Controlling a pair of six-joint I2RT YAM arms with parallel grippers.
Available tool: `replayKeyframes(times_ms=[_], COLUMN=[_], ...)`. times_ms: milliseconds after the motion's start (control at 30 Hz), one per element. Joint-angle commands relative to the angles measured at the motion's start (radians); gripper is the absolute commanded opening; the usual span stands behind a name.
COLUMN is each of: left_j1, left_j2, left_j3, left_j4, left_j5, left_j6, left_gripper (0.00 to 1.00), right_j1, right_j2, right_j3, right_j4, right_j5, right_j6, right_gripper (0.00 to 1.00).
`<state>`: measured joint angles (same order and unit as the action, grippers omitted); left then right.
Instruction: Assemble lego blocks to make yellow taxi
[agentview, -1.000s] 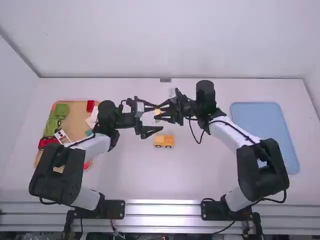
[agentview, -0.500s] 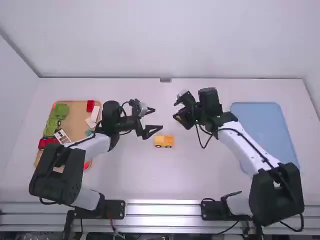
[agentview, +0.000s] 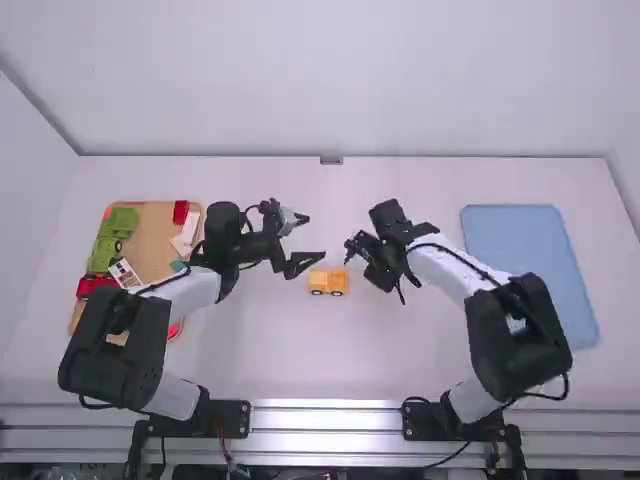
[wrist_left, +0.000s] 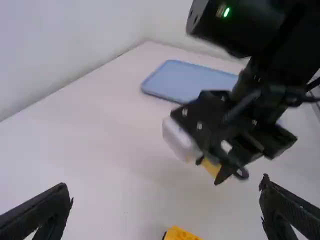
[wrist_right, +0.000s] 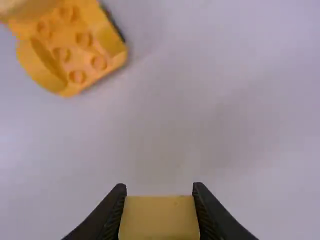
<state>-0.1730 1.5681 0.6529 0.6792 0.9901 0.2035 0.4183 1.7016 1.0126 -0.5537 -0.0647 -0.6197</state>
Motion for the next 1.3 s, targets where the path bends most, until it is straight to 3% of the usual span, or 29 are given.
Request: replayKeyframes(times_ms=[0, 167, 233, 567, 700, 900, 933, 967, 1000, 1133, 1267], left_j1=[0.003, 0.003, 0.003, 0.003, 0.003, 0.003, 0.003, 0.003, 0.003, 0.003, 0.003], left_j2=[0.002, 0.002, 0.002, 0.001, 0.001, 0.002, 0.002, 0.002, 0.002, 0.001, 0.001], left_j3=[0.010, 0.010, 0.010, 0.010, 0.010, 0.010, 0.010, 0.010, 0.010, 0.010, 0.010], left_j4=[-0.002, -0.034, -0.045, -0.078, -0.082, -0.101, -0.104, -0.104, -0.105, -0.104, -0.096], left_j5=[0.010, -0.076, -0.091, -0.090, -0.091, -0.091, -0.091, -0.091, -0.095, -0.155, -0.291], left_j6=[0.013, 0.011, 0.011, 0.014, 0.015, 0.055, 0.056, 0.056, 0.056, 0.055, 0.056], left_gripper=[0.99, 0.99, 0.99, 0.99, 0.99, 0.99, 0.99, 0.99, 0.99, 0.99, 0.99], right_j1=[0.021, 0.061, 0.070, 0.038, 0.031, 0.048, 0.051, 0.051, 0.055, 0.056, 0.036], right_j2=[0.060, 0.124, 0.129, 0.220, 0.258, 0.270, 0.270, 0.270, 0.269, 0.256, 0.190], right_j3=[0.015, 0.015, 0.015, 0.106, 0.180, 0.198, 0.198, 0.198, 0.200, 0.263, 0.365], right_j4=[-0.008, 0.034, 0.054, 0.031, -0.057, -0.065, -0.069, -0.069, -0.068, -0.119, -0.284], right_j5=[0.014, 0.072, 0.072, 0.002, -0.038, -0.037, -0.040, -0.040, -0.033, -0.014, -0.107], right_j6=[-0.176, -0.253, -0.278, -0.330, -0.333, -0.346, -0.350, -0.350, -0.345, -0.221, -0.279], right_gripper=[0.18, 0.15, 0.10, 0.16, 0.30, 0.50, 0.58, 0.58, 0.98, 0.98, 0.98])
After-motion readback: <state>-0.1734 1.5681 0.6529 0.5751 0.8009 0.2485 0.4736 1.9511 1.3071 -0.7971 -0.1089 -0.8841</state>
